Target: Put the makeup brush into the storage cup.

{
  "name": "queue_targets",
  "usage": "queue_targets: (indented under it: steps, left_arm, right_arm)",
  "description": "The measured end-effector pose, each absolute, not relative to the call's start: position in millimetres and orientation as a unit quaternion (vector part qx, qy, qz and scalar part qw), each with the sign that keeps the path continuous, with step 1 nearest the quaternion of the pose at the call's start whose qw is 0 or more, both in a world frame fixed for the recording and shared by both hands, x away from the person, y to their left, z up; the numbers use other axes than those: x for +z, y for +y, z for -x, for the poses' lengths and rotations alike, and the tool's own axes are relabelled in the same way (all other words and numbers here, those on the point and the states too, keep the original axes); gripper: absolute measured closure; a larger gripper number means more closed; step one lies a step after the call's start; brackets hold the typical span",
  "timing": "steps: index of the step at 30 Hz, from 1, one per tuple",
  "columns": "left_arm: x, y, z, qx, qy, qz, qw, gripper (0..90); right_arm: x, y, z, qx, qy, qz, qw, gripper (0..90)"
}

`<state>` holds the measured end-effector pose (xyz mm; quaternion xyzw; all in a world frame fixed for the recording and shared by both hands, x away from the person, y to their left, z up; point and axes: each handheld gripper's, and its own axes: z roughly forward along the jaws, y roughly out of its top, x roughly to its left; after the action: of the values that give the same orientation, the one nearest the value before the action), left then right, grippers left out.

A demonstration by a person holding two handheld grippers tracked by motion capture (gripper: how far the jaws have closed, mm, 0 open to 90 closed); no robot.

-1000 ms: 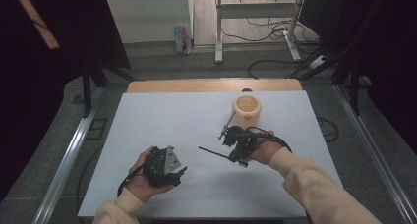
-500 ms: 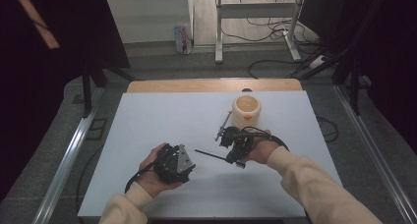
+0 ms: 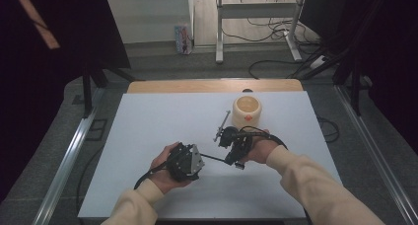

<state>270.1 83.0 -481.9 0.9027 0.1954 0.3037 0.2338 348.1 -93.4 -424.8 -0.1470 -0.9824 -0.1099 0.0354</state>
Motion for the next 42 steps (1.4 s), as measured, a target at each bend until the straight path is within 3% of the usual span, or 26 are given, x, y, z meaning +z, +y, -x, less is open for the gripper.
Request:
queue_targets:
  steps: [14, 26, 42]
  left_arm:
    - [-485.1, 77.4, -273.7, 0.310, 0.180, -0.906, 0.227, 45.6]
    - [-491.4, 68.1, -273.3, 0.315, 0.150, -0.913, 0.212, 70.2]
    - [-494.6, 65.9, -270.7, 0.276, 0.116, -0.931, 0.206, 82.6]
  right_arm:
    - [-425.7, -89.4, -348.5, -0.109, -0.983, 0.140, 0.047, 85.5]
    - [-425.1, -87.3, -348.5, -0.109, -0.984, 0.133, 0.053, 85.4]
    - [-419.2, -89.2, -354.8, -0.119, -0.981, 0.143, 0.052, 79.9]
